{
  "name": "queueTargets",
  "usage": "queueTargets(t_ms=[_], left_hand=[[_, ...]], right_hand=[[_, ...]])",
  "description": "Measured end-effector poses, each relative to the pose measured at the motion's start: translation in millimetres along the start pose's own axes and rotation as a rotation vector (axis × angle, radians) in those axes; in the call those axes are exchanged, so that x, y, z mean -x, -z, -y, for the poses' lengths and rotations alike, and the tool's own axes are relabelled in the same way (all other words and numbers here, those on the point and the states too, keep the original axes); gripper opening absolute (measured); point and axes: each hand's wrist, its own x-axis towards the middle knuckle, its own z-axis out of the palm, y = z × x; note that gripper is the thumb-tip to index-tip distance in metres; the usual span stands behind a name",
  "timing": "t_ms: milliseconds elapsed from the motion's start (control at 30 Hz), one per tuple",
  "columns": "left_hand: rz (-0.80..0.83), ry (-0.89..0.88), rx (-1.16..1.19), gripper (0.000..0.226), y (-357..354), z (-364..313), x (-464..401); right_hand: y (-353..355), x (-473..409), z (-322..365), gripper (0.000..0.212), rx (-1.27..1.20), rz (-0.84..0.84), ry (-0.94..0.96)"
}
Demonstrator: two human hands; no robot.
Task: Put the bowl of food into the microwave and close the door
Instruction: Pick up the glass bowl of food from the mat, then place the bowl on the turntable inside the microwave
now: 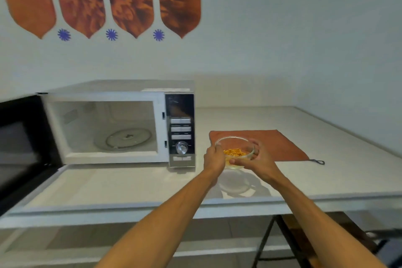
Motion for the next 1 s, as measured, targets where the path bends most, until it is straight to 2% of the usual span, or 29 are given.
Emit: queueTargets(t_ms=[200,333,600,833,1000], left_hand=[[-0.13,0.006,0.061,0.038,93.8,7.2,46.6],[-0.305,-0.012,0.068,0.038,165.5,13.8,46.5],[-0.482,-0.012,0.027,0.041,270.7,17.8,-1.1],[-0.547,-0.018,-0.002,0.035,314.2,9.3,-80.1],[-0.561,-0.016,0.012,0.031,323.5,7.6,-129.0]], right_hand=[[-77.5,42.1,40.3,0.096,-0.054,0.086,0.018],[-148.7,36.9,65.5,0.09,-0.085,0.174,0.049],[-258.3,-10.2,97.8,0.101,-0.153,0.272,0.132],[-312.0,-86.6,106.0,0.115,-0.162,0.292,0.114],[-333.6,-131.8,98.7,0.099,-0.144,0.263,0.078]])
